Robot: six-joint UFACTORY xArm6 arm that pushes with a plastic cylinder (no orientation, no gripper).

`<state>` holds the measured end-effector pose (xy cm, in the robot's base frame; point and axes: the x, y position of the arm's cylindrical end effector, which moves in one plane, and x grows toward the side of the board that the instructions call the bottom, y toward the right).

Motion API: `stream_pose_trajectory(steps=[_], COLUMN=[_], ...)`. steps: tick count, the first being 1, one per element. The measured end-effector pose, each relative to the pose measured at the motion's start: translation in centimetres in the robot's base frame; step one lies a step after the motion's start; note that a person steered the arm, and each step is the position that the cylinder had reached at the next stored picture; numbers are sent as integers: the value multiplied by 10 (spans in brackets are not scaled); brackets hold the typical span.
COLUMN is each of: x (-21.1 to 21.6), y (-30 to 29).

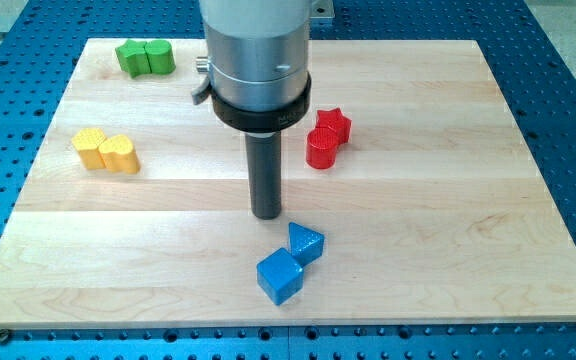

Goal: Move the red blocks slightly to the up

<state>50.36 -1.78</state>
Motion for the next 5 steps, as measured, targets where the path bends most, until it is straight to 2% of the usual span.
stream_pose_trajectory(steps=[4, 5], x=[-66, -52], y=[71, 41])
